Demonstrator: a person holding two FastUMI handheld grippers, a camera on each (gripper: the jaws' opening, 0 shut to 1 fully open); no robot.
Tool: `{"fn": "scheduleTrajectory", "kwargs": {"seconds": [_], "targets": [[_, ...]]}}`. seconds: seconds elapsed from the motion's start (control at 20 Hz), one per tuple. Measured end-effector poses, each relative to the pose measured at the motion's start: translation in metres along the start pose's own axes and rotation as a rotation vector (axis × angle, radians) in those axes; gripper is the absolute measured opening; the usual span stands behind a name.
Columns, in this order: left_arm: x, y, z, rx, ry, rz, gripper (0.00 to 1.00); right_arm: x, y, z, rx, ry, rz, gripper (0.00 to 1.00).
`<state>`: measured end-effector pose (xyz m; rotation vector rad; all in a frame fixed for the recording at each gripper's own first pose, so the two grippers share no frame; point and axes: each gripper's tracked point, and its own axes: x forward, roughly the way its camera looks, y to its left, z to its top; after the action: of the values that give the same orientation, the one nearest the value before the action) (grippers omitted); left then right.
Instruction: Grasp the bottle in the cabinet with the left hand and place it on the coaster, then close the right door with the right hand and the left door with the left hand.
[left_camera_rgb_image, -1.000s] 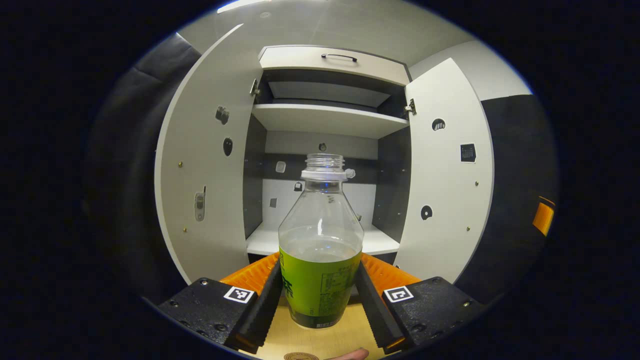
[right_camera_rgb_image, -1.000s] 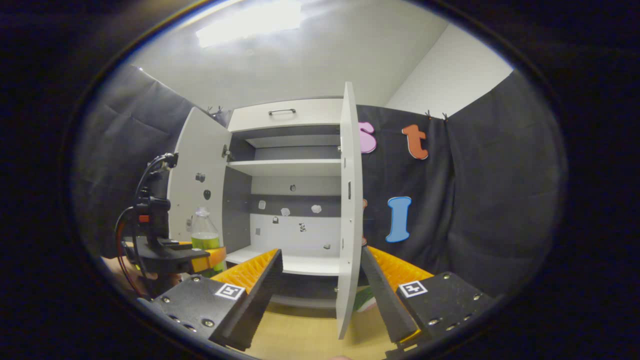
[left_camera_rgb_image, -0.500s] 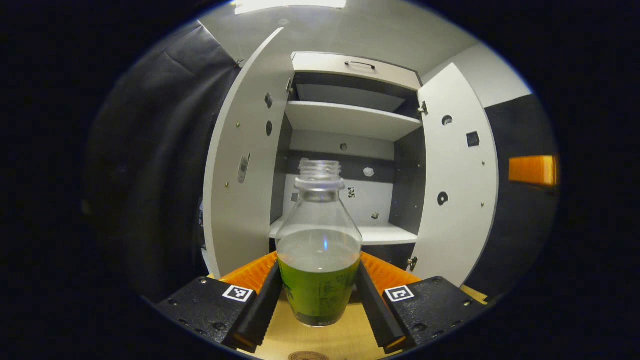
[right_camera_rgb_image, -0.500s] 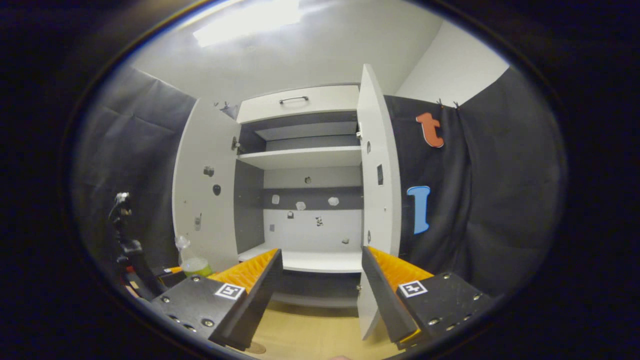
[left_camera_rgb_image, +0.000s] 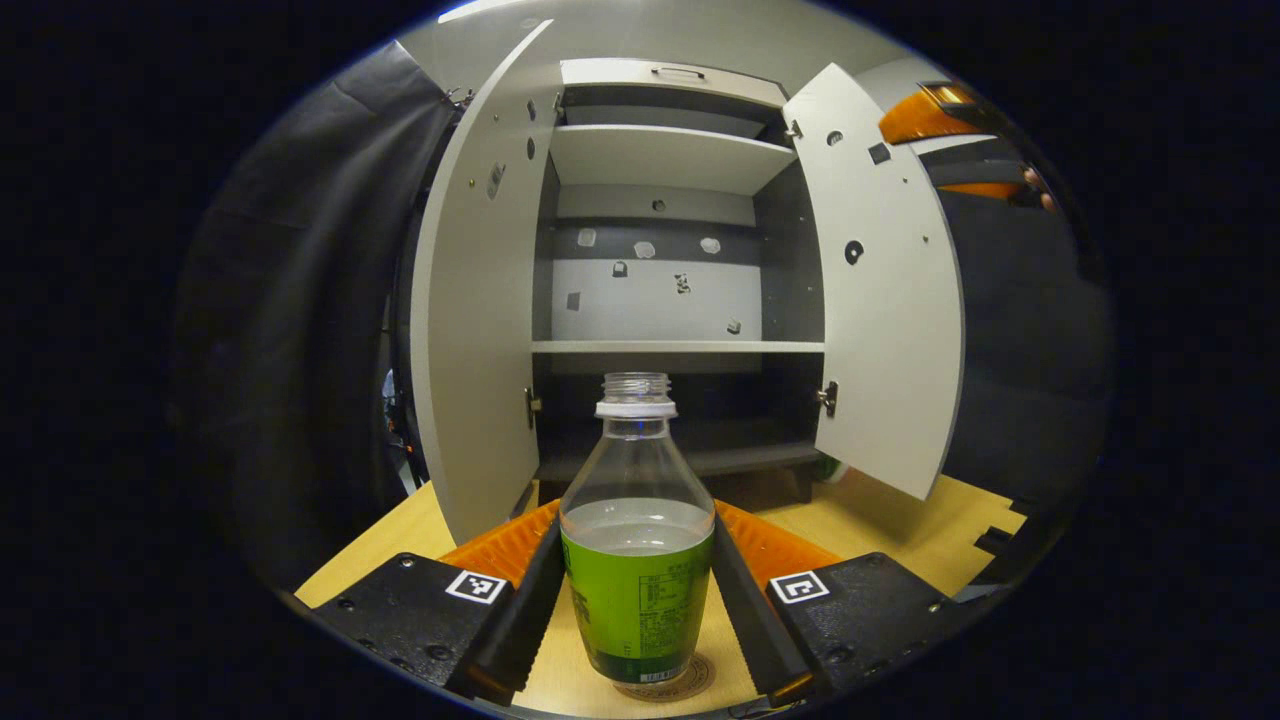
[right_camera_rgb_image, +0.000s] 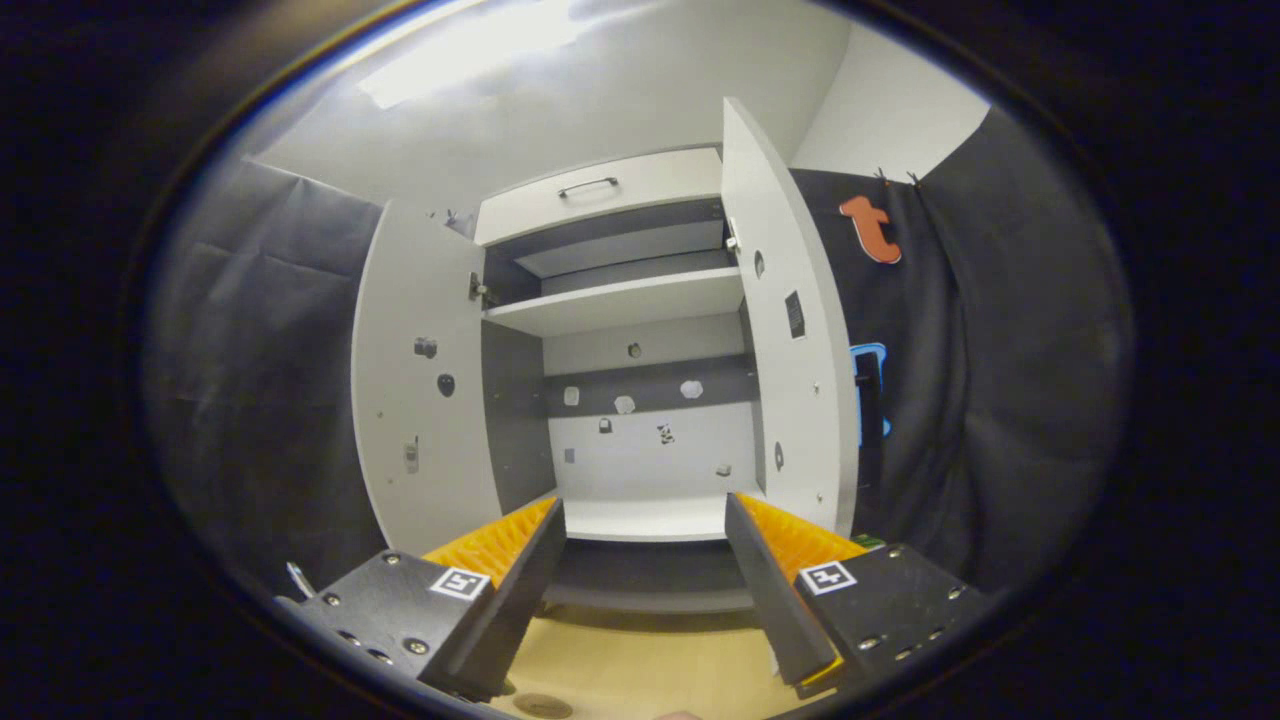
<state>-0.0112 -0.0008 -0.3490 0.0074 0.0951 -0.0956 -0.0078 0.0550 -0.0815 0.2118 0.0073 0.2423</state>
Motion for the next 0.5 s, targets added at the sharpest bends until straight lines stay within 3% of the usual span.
{"fn": "scheduleTrajectory", "kwargs": {"seconds": [0.2,0.35,0.4,0.5], "targets": [[0.001,-0.006,-0.036,0.012,0.022,-0.043,0.81,0.006,0.026,-0.001,-0.024,-0.015,0.077,0.99],[0.006,-0.006,-0.051,0.042,0.037,-0.061,0.81,0.014,0.032,-0.014,-0.026,0.014,0.078,0.99],[0.008,-0.005,-0.053,0.049,0.038,-0.066,0.81,0.017,0.033,-0.017,-0.024,0.022,0.074,0.94],[0.01,-0.008,-0.059,0.046,0.046,-0.09,0.81,0.022,0.035,-0.023,-0.016,0.031,0.069,0.99]]}}
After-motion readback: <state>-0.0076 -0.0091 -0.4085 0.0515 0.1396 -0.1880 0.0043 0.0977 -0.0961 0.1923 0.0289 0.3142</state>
